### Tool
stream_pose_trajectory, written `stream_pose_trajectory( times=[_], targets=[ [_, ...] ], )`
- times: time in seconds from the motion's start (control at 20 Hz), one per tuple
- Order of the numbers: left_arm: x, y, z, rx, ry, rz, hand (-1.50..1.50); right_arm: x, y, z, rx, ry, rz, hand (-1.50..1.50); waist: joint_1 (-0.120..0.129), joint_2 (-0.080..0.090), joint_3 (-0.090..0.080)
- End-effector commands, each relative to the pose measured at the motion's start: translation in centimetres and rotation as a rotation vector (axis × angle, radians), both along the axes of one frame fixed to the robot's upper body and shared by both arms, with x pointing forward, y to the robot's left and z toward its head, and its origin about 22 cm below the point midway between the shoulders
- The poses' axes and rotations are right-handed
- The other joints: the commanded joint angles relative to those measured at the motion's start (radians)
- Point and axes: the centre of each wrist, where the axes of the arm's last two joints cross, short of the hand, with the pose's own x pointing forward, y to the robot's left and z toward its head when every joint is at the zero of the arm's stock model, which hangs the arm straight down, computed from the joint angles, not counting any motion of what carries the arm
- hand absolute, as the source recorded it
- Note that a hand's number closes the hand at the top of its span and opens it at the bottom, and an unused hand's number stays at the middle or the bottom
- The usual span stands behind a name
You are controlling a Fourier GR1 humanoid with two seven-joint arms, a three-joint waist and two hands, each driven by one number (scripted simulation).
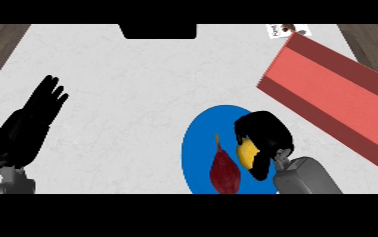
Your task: Pick the lemon from the plate and place it in the cardboard box
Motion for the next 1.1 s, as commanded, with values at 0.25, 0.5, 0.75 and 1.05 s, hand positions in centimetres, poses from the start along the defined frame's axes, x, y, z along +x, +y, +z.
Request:
stream_pose_trajectory(
  times=[0.25,0.5,0.75,1.05],
  targets=[
    [-0.5,-0.3,0.4,0.011,-0.008,0.014,0.00,-3.1,-3.7,1.4,-0.024,-0.153,0.064,1.50,-0.003,0.000,0.001],
    [-0.5,-1.7,0.0,-0.008,0.006,0.006,0.00,-3.8,-1.2,6.9,0.076,-0.329,0.090,1.50,-0.003,-0.001,0.000],
    [-0.7,-1.1,-1.5,0.002,0.015,0.022,0.00,-8.0,-2.5,12.4,0.164,-0.512,0.073,1.50,-0.017,-0.004,0.000],
    [0.0,0.3,-0.7,-0.005,0.012,0.011,0.00,-9.1,-3.8,18.4,0.223,-0.682,-0.125,1.50,-0.007,0.000,-0.001]
  ],
)
